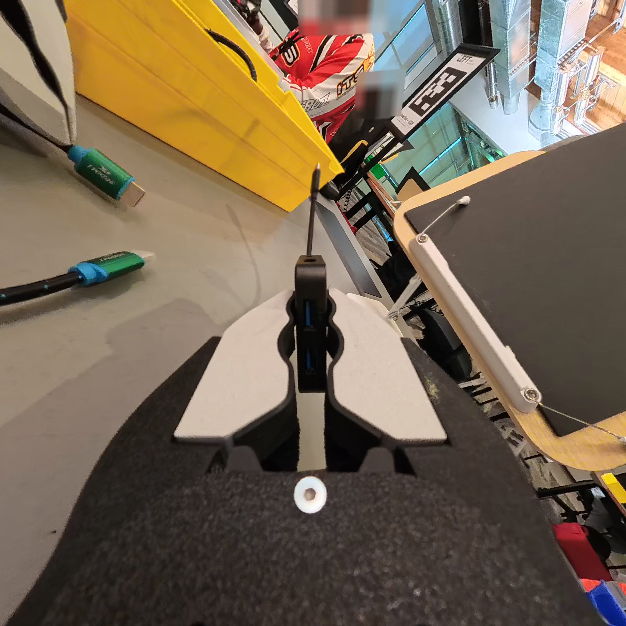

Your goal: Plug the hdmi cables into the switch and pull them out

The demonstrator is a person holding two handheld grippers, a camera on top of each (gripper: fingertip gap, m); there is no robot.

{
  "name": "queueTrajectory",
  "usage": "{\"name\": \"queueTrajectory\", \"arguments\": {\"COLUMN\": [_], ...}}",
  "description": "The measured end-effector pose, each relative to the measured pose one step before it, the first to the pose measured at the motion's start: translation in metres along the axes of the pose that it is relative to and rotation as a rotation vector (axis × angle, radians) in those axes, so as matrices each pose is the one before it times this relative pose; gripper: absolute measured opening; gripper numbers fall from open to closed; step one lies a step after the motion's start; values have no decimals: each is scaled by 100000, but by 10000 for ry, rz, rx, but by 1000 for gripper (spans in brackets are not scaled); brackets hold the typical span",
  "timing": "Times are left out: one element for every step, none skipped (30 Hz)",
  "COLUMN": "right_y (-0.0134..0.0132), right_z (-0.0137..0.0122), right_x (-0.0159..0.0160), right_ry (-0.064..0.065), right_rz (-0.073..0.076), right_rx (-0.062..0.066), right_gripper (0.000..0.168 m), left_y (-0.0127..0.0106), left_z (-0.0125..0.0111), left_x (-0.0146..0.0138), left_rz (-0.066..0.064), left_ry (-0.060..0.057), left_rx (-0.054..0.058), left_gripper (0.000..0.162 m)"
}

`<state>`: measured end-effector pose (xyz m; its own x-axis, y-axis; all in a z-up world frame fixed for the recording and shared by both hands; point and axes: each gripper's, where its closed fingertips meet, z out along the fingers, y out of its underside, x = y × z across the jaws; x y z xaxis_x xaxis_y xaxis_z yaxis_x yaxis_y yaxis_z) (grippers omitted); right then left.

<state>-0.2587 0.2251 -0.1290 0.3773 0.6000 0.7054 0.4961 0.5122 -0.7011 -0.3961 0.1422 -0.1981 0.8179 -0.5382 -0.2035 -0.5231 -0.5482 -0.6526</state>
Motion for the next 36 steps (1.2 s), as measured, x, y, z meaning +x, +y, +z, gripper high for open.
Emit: {"name": "queueTrajectory", "arguments": {"right_y": [-46,-72,-24,10,31,4,4,0,17,22,19,11,-17,-27,0,0,-32,-107,-191,-193,-178,-184,-178,-193,-231,-231,-210,-297,-319,-287,-207,-130,-129,-114,-64,-101], "right_z": [0,-16,-1,8,23,12,7,13,10,31,28,15,-4,-8,1,16,-8,-40,-83,-83,-67,-45,-33,-25,-60,-99,-112,-145,-158,-157,-104,-77,-71,-52,-30,-35], "right_x": [-80,-80,-69,-48,-28,-7,-12,8,-10,-46,-59,-30,2,-10,-16,-3,2,25,10,-18,-79,-184,-235,-224,-150,-65,94,128,138,202,189,60,19,-83,-130,-102], "right_ry": [-3,-15,-15,-4,-4,-8,-7,-4,-6,-25,-32,-6,7,-3,-5,8,20,57,69,84,85,55,41,53,80,102,147,96,76,116,81,-2,14,-38,-50,-23], "right_rz": [-78,-55,-45,-48,-28,-2,13,8,-3,0,-6,-22,-17,-3,-9,-25,-43,-79,-114,-168,-246,-318,-343,-357,-354,-306,-209,-105,-54,-56,-15,15,-13,-56,-68,-64], "right_rx": [10,25,10,-16,-18,-3,1,3,-7,-10,-16,-8,10,17,-3,-5,16,50,97,89,68,59,48,50,84,90,81,145,176,159,120,81,105,86,40,60], "right_gripper": [13,13,13,13,13,13,13,13,13,13,13,13,13,13,13,13,13,13,13,13,13,13,13,13,13,13,13,13,13,13,13,13,13,13,13,13], "left_y": [34,-92,-49,153,91,6,174,156,37,153,294,-98,-14,103,42,35,-27,-354,-618,-616,-820,-964,-964,-736,-500,-268,62,-11,-63,-130,-103,-51,-194,-94,-152,-189], "left_z": [-18,-79,-69,11,21,-23,21,55,89,194,290,135,79,55,20,-36,-104,-206,-280,-240,-264,-251,-176,-61,79,216,330,316,283,166,83,22,-60,-111,-157,-155], "left_x": [-62,61,179,173,-214,-229,41,-77,-195,23,107,55,171,64,-159,-35,366,586,595,701,910,1067,987,1058,1214,1200,835,519,588,545,312,263,152,142,-16,-93], "left_rz": [198,193,171,136,89,113,104,26,10,7,6,7,111,107,-36,-156,-356,-554,-682,-653,-756,-779,-634,-441,-279,-182,-162,-186,-156,-127,-28,82,145,89,106,136], "left_ry": [-62,-29,15,-2,-274,-289,-30,-46,-90,88,113,60,143,107,-56,70,423,642,716,840,1034,1137,970,868,852,749,488,290,377,350,158,94,-12,-8,-120,-154], "left_rx": [20,104,74,-75,-6,97,-75,-89,20,-49,-166,98,4,-158,-101,-93,-78,136,279,190,250,260,189,25,-99,-201,-396,-314,-283,-261,-300,-343,-207,-262,-197,-133], "left_gripper": [0,0,0,0,0,11,23,26,26,26,25,11,6,6,6,6,6,6,6,6,6,6,6,6,6,6,6,6,6,6,6,6,6,6,6,6]}}
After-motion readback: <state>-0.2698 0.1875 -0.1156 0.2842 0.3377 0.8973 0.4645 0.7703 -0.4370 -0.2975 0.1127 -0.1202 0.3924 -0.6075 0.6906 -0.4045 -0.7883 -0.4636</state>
